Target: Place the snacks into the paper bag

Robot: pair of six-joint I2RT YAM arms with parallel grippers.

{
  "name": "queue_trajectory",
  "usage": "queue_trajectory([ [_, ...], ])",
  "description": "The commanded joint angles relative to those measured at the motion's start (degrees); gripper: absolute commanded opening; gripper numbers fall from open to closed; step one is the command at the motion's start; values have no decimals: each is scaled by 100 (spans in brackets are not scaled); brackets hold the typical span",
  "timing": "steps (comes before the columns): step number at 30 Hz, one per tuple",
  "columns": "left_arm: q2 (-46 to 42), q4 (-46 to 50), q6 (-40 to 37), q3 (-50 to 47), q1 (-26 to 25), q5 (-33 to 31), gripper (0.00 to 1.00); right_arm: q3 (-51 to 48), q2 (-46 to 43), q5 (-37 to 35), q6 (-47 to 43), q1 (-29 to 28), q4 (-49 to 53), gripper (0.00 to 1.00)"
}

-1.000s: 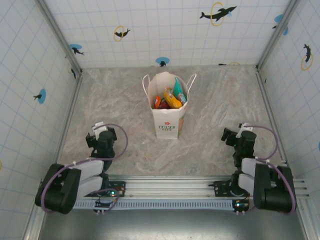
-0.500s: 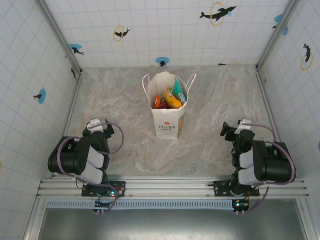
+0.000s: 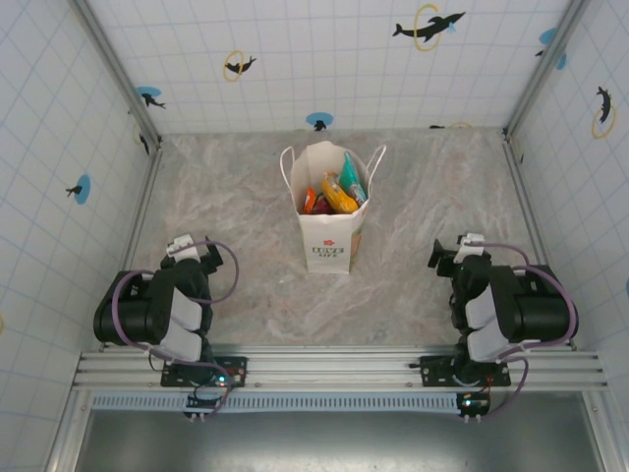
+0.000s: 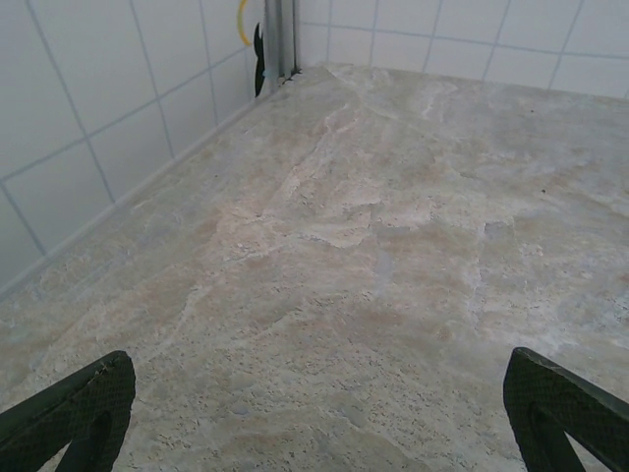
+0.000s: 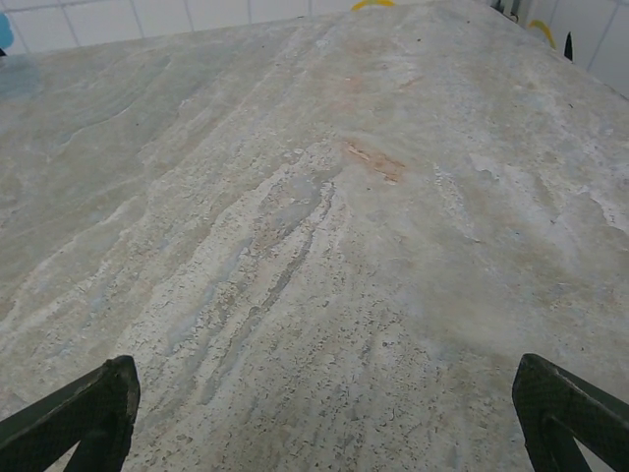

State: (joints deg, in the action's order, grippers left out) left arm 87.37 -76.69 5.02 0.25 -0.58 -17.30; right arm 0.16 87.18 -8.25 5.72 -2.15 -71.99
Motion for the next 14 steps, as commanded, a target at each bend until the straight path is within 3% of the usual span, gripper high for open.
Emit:
queue_trajectory([
  [1,-45,-21,150,-183,39,91,98,-52,-15,-156,-62,-16,-65,100],
  [14,-50,-4,159,-175,39,93,98,-43,-25,-132,-52,-2,-48,100],
])
